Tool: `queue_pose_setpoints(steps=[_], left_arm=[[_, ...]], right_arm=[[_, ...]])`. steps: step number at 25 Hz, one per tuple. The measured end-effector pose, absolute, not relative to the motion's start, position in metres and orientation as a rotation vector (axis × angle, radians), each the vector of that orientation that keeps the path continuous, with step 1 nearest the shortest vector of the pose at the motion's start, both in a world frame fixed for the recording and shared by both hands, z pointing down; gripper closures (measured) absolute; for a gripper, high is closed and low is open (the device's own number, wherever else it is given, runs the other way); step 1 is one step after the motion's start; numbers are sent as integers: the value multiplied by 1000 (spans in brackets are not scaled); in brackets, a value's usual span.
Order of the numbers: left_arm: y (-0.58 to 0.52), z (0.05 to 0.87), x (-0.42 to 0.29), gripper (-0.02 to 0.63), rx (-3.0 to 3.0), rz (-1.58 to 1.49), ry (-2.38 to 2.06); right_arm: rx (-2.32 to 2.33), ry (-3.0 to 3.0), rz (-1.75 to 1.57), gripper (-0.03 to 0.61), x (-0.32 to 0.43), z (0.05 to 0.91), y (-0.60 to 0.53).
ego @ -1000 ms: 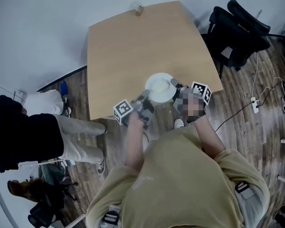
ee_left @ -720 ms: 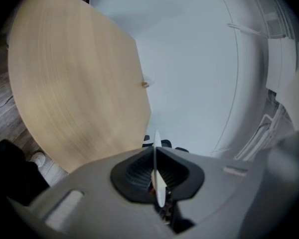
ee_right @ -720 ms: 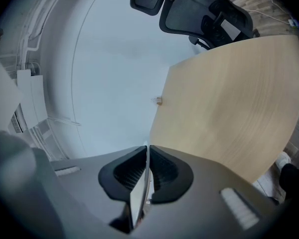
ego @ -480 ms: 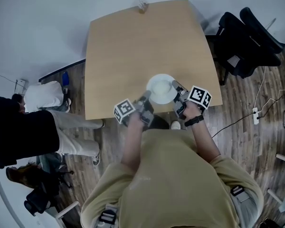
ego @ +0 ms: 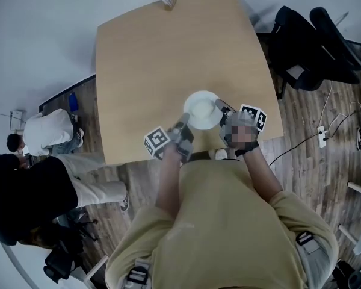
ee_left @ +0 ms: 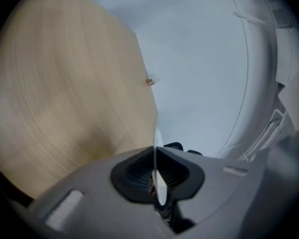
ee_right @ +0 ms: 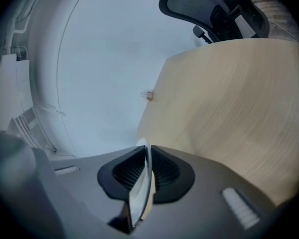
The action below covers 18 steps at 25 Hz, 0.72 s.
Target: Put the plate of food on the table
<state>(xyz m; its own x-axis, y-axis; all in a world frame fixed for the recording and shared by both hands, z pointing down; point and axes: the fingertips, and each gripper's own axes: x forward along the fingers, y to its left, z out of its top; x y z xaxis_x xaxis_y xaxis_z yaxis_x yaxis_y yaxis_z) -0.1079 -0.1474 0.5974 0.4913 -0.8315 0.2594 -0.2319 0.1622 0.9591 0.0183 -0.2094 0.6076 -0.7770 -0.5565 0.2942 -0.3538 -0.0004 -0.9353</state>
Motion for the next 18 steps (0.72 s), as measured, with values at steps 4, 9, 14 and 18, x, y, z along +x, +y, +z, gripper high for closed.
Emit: queue_pose_setpoints(steps=[4,9,14,18], left_arm=[[-186,599,-116,603,1413,-506,-1025],[-227,605,-137,601,1443,-463,-1021],[-261,626,-156,594,1414,-417,-1054],[-284,648,-169,588,1412,-348,-1094]], right_arm=[[-1003,2153,-1871,540,8,613,-247],[-1005,2186,-1879,538,-15,618,-289],[-1023,2274,-1892,541,-34,629,-322],[-1050,2353,-1908,540,-49,649,-345]])
